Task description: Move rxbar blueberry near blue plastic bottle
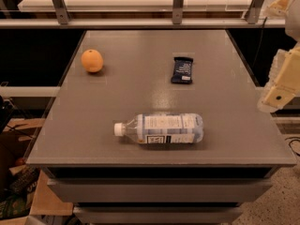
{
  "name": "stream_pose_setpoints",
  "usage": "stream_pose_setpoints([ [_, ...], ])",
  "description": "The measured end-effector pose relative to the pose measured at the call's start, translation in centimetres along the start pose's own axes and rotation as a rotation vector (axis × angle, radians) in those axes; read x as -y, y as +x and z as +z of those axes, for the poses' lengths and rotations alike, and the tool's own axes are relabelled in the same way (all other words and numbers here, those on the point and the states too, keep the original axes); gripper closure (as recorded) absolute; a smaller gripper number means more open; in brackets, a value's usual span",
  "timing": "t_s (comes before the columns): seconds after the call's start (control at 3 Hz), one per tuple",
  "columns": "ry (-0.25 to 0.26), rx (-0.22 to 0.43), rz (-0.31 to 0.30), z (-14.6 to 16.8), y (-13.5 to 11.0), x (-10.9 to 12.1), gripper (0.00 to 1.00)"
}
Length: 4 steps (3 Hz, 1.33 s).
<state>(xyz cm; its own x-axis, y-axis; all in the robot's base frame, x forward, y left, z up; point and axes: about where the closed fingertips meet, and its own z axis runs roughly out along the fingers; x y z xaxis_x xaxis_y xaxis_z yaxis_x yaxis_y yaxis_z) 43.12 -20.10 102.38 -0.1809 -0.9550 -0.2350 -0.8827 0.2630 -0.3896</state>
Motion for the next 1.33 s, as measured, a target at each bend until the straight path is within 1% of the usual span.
stream_pose_setpoints([
  [0.33,0.001,0.0,-0.001,0.0,0.0,0.0,0.0],
  [0.67,0.013,0.0,-0.022,-0.1,-0.5,0.0,0.0],
  [1.0,0.001,0.051,-0.12,1.7,-2.0,0.9,0.0],
  [1.33,-0.05,0.083,-0.325,5.2,-3.8,1.7,0.0],
])
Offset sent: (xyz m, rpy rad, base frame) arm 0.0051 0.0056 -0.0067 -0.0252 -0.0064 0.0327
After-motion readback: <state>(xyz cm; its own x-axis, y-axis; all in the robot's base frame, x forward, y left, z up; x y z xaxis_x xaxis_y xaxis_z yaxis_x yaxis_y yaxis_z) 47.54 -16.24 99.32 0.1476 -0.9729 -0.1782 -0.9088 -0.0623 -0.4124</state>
